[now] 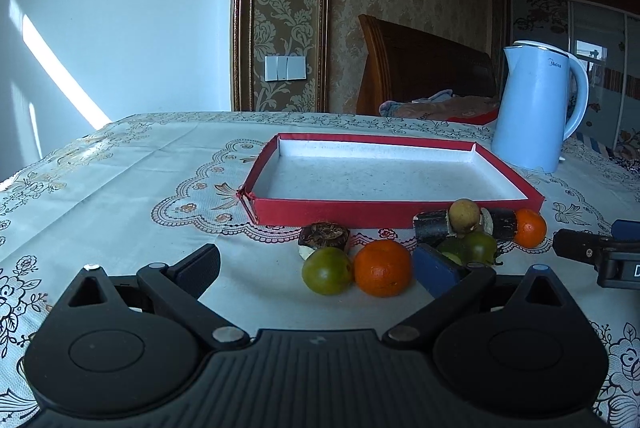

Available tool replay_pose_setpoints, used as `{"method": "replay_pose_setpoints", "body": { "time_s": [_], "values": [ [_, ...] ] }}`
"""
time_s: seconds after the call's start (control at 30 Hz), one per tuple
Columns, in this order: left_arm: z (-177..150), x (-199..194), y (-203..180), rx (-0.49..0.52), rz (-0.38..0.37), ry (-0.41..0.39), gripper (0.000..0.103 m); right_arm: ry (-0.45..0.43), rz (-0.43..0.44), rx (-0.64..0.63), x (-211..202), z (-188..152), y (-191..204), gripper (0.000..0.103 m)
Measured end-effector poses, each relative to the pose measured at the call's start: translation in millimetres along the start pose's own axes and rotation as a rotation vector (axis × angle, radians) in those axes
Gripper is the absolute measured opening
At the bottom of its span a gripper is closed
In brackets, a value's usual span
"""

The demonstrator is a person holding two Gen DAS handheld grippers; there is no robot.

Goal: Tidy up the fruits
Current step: 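Move the left tool toward the green tomato while the right tool approaches the mandarin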

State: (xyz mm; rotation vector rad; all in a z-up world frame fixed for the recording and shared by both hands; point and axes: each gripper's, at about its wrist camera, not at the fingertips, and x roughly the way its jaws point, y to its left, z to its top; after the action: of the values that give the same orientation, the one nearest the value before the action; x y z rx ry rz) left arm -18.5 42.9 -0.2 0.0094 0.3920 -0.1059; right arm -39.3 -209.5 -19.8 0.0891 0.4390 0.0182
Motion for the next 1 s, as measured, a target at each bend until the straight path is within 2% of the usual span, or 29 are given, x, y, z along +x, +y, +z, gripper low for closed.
{"method": "replay_pose_setpoints", "body": {
  "time_s": [0.3, 0.57, 0.73, 1.0],
  "values": [
    [-0.6, 9.0, -20.4, 0.133, 0.032, 0.149, 0.103, 0.058, 0.013, 0.012, 9.3, 1.6, -1.7, 0.103],
    [-0.4, 11.3, -11.0, 0.081, 0.004, 0.146, 0.103, 0.109, 0.043, 0.056, 16.7, 0.8, -7.1, 0.103],
    [0.2, 12.8, -6.4, 0.049, 0.004, 0.151, 0.103, 0.104, 0.042, 0.039, 15.5, 0.8, -4.4, 0.103],
    [0.5, 10.8, -8.2, 0.055, -0.024, 0.132, 0.103, 0.088, 0.041, 0.026, 12.4, 1.4, -2.2, 0.103]
  ]
}}
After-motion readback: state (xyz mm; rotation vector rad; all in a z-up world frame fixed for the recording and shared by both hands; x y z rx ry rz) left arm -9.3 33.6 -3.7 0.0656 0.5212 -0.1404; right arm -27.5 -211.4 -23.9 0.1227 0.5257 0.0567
